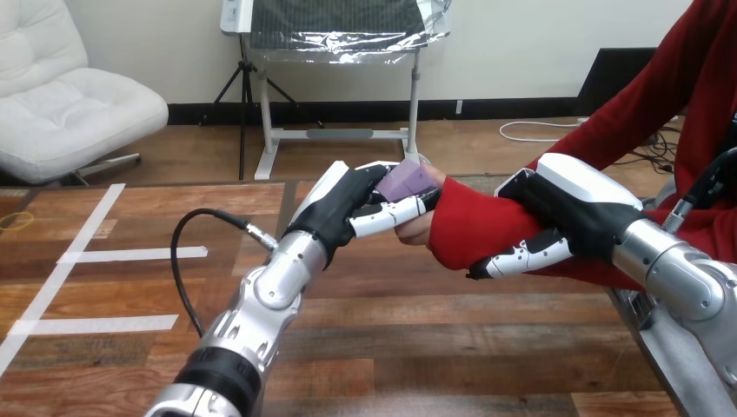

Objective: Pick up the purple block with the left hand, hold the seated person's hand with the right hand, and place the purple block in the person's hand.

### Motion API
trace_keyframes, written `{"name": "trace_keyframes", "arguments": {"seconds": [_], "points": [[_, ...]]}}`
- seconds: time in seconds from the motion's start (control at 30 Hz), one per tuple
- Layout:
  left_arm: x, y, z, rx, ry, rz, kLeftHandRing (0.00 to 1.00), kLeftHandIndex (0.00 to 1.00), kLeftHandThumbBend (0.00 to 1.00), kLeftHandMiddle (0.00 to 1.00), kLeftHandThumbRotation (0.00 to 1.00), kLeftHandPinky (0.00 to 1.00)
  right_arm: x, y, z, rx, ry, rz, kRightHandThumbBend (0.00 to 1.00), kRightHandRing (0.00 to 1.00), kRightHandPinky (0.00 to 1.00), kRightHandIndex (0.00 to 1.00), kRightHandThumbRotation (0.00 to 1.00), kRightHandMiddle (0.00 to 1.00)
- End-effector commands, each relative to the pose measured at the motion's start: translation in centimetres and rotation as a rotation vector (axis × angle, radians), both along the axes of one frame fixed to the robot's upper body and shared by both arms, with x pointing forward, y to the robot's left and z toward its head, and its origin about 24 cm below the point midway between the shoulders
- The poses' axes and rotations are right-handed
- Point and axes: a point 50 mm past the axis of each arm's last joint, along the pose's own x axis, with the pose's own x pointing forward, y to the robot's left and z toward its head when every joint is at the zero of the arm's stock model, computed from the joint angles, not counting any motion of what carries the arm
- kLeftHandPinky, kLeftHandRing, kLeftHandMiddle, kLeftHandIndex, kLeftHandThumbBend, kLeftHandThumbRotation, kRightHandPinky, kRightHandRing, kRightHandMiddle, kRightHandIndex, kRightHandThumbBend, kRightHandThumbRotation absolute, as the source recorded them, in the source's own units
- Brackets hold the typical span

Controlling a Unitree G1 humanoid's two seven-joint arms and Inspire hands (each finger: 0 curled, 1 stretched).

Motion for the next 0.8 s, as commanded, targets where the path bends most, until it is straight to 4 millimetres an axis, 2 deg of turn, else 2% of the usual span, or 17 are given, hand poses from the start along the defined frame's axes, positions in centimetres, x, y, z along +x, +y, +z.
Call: {"name": "trace_keyframes", "arguments": {"seconds": [0.0,0.2,0.37,0.4,0.43,0.57,0.77], "points": [[0.7,0.6,2.6,-0.037,-0.118,-0.003,0.83,0.83,0.81,0.85,0.68,0.74,0.6,1.2,2.5,0.059,-0.092,0.043,0.83,0.30,0.27,0.38,0.45,0.36],[0.3,0.9,2.6,-0.054,-0.132,-0.003,0.84,0.83,0.84,0.86,0.71,0.75,0.3,1.1,2.7,0.029,-0.091,0.048,0.94,0.38,0.33,0.50,0.56,0.45],[0.1,1.2,2.6,-0.075,-0.134,0.003,0.84,0.83,0.84,0.87,0.71,0.74,0.1,1.0,2.8,-0.021,-0.099,0.047,0.99,0.52,0.43,0.61,0.70,0.57],[0.0,1.3,2.6,-0.082,-0.136,0.005,0.84,0.83,0.84,0.87,0.71,0.74,0.1,1.0,2.9,-0.029,-0.102,0.049,0.99,0.52,0.43,0.61,0.70,0.57],[-0.1,1.4,2.6,-0.086,-0.138,0.006,0.84,0.83,0.83,0.87,0.71,0.74,0.0,1.0,2.9,-0.033,-0.104,0.050,0.99,0.58,0.47,0.64,0.74,0.62],[-0.4,1.6,2.6,-0.099,-0.146,0.015,0.84,0.82,0.81,0.86,0.70,0.73,-0.1,0.9,3.0,-0.047,-0.101,0.047,1.00,0.65,0.53,0.69,0.79,0.68],[-0.8,2.0,2.5,-0.099,-0.160,0.027,0.83,0.81,0.78,0.85,0.71,0.72,-0.3,0.8,3.2,-0.051,-0.091,0.045,1.00,0.72,0.59,0.75,0.87,0.74]]}}
